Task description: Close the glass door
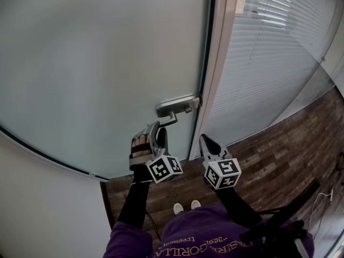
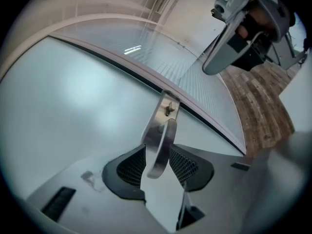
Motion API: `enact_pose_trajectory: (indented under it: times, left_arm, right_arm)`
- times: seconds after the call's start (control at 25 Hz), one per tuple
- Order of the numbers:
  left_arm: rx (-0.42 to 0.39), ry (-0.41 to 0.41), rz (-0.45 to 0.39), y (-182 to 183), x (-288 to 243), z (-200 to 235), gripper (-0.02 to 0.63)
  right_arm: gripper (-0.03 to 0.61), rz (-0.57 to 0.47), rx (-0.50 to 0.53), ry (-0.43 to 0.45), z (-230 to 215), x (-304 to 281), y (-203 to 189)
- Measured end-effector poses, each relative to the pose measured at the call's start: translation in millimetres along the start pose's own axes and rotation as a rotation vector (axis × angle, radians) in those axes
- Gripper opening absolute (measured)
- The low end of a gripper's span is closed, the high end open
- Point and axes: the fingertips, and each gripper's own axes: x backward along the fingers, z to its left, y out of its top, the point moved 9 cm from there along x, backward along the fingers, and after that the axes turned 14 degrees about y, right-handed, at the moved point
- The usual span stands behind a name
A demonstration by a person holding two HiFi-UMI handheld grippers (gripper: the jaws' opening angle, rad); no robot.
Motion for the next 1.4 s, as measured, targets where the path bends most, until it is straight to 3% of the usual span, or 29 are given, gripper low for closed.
enact_pose_trajectory:
  times: [0.08, 0.24, 0.32, 0.4, 0.48, 0.56, 0.68, 1.4]
  left_arm:
    - [0.126, 0.036, 0.005, -3, 16, 10, 0.127]
    - [0.579, -0.024, 0.061, -11, 38, 23, 0.126]
    - [0.756, -0.02, 0.073, -14, 46, 25, 0.126]
    - [0.855, 0.01, 0.088, -17, 54, 24, 0.122]
    - [0.918, 0.032, 0.121, -20, 61, 21, 0.03]
    - [0.982, 0.009, 0.166, -21, 65, 16, 0.0]
    - [1.041, -0.012, 0.202, -22, 70, 6, 0.0]
    - [1.047, 0.021, 0.208, -24, 70, 5, 0.0]
  right_arm:
    - [-0.003, -0.001, 0.003, 0.008, 4, -2, 0]
    - [-0.003, -0.009, 0.007, 0.032, 13, -6, 2]
    - [-0.003, -0.016, 0.007, 0.044, 18, -8, 4]
    - [-0.003, -0.021, 0.006, 0.053, 20, -9, 5]
    - [-0.003, -0.025, 0.005, 0.057, 21, -9, 6]
    - [-0.003, -0.027, 0.003, 0.058, 21, -9, 7]
    - [-0.003, -0.028, -0.001, 0.062, 21, -7, 6]
    - [-0.003, -0.01, 0.021, 0.085, 15, -10, 7]
